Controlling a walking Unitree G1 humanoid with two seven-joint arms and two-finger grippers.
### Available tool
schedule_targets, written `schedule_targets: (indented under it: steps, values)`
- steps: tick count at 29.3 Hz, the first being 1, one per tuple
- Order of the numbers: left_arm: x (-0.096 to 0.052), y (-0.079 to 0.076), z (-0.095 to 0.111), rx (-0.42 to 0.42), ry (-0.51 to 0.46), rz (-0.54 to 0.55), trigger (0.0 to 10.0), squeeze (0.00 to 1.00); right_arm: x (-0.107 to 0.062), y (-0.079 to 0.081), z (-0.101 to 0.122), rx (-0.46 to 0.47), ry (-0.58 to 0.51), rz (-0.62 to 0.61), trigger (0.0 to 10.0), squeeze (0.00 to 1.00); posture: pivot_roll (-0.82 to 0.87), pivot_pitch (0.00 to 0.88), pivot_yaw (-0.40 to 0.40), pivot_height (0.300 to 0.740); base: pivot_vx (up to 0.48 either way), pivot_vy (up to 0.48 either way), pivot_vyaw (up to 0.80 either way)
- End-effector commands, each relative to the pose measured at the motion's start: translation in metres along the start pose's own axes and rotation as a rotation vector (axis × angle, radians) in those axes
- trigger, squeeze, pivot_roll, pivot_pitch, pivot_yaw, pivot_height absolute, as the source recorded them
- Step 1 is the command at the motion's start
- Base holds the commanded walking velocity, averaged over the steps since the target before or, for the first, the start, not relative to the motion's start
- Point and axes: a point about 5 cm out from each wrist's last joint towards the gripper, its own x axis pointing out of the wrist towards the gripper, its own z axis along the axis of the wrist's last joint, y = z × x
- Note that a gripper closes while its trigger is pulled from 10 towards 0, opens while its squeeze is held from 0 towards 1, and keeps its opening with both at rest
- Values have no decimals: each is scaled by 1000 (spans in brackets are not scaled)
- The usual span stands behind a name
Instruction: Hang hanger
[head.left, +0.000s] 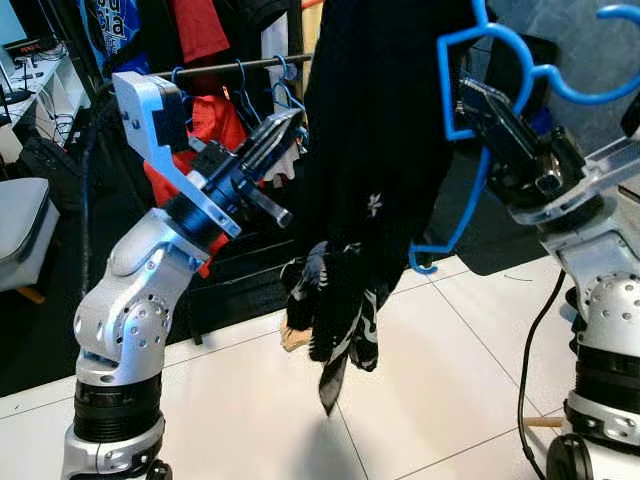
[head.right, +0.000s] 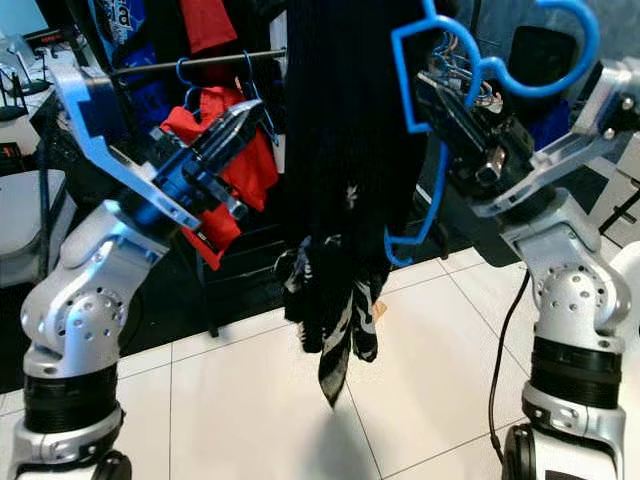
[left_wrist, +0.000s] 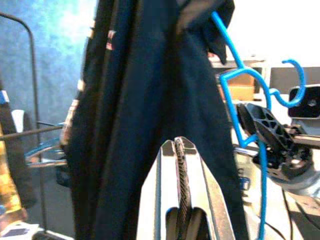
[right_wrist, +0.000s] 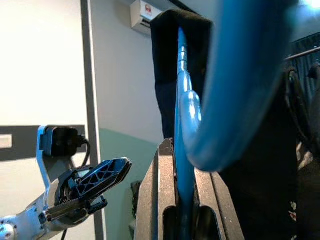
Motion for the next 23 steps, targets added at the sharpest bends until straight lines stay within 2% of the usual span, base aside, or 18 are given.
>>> schedule_targets:
  steps: [1,2,3,4,5,8,12,15,17,21,23]
  values:
    - [-2,-9,-3,-43,16,-56,6039,0,4,6,1,-7,1,43,10000,0,17,14,30,740,0,0,0]
    - [-2,-9,-3,-43,16,-56,6039,0,4,6,1,-7,1,43,10000,0,17,14,30,740,0,0,0]
    - [-4,-16,-6,-76,32,-111,10000,616,4,5,0,-8,9,37,10000,0,16,13,28,740,0,0,0]
    - [-4,-16,-6,-76,32,-111,10000,616,4,5,0,-8,9,37,10000,0,16,13,28,740,0,0,0]
    - [-6,-24,-9,-100,56,-152,10000,1000,4,4,-1,-8,12,35,10000,0,16,11,28,740,0,0,0]
    - [-8,-32,-19,-111,101,-175,10000,1000,6,4,-1,-5,10,40,10000,0,17,6,26,740,0,0,0]
    - [-8,-35,-23,-106,116,-171,10000,1000,8,4,-1,-3,6,45,10000,0,17,6,26,740,0,0,0]
    - [-5,-38,-32,-79,150,-152,10000,1000,11,6,-1,5,-1,61,10000,0,16,0,22,740,0,0,0]
    - [-1,-38,-41,-32,186,-97,10000,1000,15,8,-3,16,-9,76,10000,0,13,0,20,740,0,0,0]
    - [0,-37,-44,-15,200,-75,10000,1000,17,9,-4,20,-10,81,10000,0,13,0,20,740,0,0,0]
    - [2,-34,-48,50,236,-27,10000,1000,20,11,-5,31,-17,95,10000,0,13,0,20,740,0,0,0]
